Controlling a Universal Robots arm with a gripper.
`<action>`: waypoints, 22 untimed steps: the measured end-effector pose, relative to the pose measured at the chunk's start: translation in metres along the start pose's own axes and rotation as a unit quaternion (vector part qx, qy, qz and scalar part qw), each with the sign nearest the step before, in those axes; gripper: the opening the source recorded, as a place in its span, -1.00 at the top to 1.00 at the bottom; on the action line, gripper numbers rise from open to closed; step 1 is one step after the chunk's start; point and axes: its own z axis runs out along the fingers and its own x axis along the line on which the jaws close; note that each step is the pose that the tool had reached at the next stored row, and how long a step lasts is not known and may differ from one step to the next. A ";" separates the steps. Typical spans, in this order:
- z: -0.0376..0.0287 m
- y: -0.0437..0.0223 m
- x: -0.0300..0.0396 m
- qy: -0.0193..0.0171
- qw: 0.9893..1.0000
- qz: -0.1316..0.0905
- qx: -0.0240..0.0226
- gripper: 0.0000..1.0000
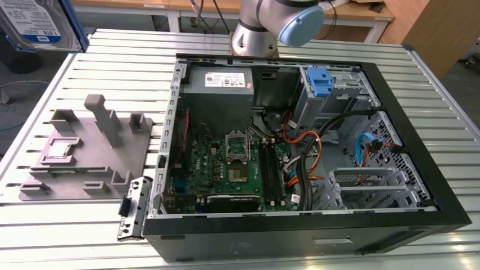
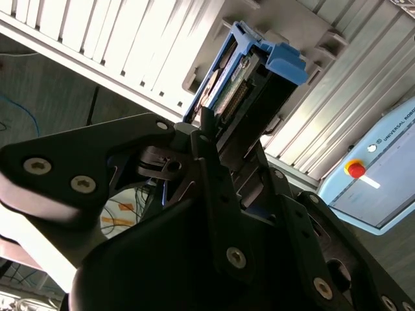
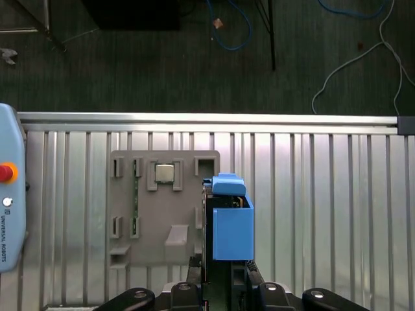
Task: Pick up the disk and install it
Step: 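Pick up the disk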
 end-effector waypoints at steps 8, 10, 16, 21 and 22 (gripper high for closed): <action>-0.0003 -0.0089 -0.0001 0.000 1.000 0.000 0.000 0.30; -0.0003 -0.0104 -0.0001 0.000 1.000 0.000 0.000 0.30; -0.0004 -0.0136 -0.0002 0.000 1.000 0.000 0.000 0.30; -0.0004 -0.0160 -0.0002 0.000 1.000 0.001 0.000 0.30; -0.0004 -0.0166 -0.0002 0.000 1.000 0.002 0.000 0.30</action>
